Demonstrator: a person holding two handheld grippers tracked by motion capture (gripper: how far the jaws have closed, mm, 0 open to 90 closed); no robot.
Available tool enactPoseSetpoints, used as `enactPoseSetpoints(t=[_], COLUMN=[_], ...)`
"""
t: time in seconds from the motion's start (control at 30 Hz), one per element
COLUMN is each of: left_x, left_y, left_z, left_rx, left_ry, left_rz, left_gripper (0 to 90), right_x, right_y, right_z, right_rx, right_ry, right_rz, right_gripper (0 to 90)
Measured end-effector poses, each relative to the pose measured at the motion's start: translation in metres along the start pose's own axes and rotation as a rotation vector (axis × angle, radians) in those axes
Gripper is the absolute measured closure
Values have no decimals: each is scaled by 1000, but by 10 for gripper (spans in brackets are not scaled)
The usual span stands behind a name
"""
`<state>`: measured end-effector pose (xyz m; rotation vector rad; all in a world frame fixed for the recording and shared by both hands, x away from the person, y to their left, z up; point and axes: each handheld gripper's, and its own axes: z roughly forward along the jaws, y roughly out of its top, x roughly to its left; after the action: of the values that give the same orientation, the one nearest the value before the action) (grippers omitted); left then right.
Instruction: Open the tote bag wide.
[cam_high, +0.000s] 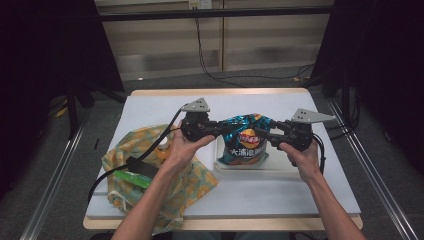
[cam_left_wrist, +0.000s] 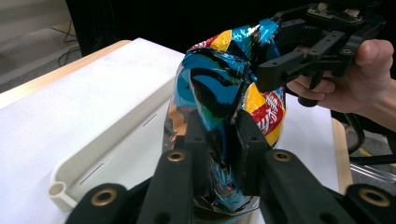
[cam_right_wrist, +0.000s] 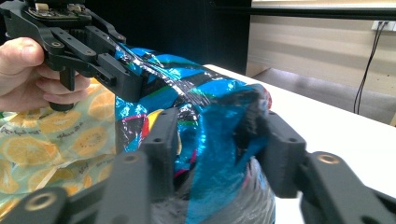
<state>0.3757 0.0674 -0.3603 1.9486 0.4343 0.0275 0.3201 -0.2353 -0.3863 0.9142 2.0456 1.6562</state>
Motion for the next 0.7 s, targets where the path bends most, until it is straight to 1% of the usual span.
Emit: enactPoseSetpoints(t=[0.03, 0.07, 0.1, 0.13, 0.17, 0.2, 0.23, 0.27, 0.3, 0.33, 0.37, 0.4, 0.47, 0.5, 0.53, 0.6, 0.67, 0.7], left_x=[0, -1, -1, -2, -3, -7, -8, -9, -10, -11, -13, -15, -16, -16, -18, -19, -19, -19], left_y=[0, -1, -1, 0, 0, 1, 1, 2, 3, 4, 6, 7, 9, 9, 9, 9, 6, 6], left_z=[0, -1, -1, -2, -2, -5, -7, -9, -12, -15, -19, -22, -30, -30, -37, -46, -54, -54], left_rx=[0, -5, -5, 0, -9, -15, -16, -15, -19, -21, -29, -33, -48, -48, -58, -66, -72, -72], left_ry=[1, 0, 0, 11, 6, 24, 28, 33, 51, 59, 62, 70, 74, 74, 84, 87, 93, 93], left_rz=[0, 3, 3, 5, 4, 7, 10, 14, 20, 21, 31, 38, 47, 47, 48, 53, 64, 64], left_gripper=[764, 741, 725, 725, 694, 623, 614, 597, 573, 545, 543, 536, 502, 500, 488, 477, 472, 470], right_x=[0, 0, 0, -1, -1, -3, -4, -4, -4, -4, -4, -4, -4, -4, -4, -5, -5, -6], right_y=[0, 0, 0, 0, 0, 0, -1, -1, -1, 0, 0, 0, 1, 1, 3, 5, 6, 6], right_z=[1, 2, 2, 2, 2, 2, 2, 2, 2, 2, 3, 3, 4, 4, 6, 8, 9, 9], right_rx=[2, 7, 7, 4, 8, -5, -7, -11, -17, -19, -19, -24, -26, -26, -29, -32, -35, -40], right_ry=[-4, -11, -11, -7, -10, -10, -10, -23, -21, -24, -32, -40, -44, -44, -53, -64, -77, -85], right_rz=[3, 15, 15, 19, 25, 41, 46, 50, 57, 60, 61, 75, 83, 83, 94, 97, 101, 107], right_gripper=[609, 663, 663, 690, 732, 795, 815, 843, 853, 860, 865, 869, 874, 874, 877, 879, 880, 881])
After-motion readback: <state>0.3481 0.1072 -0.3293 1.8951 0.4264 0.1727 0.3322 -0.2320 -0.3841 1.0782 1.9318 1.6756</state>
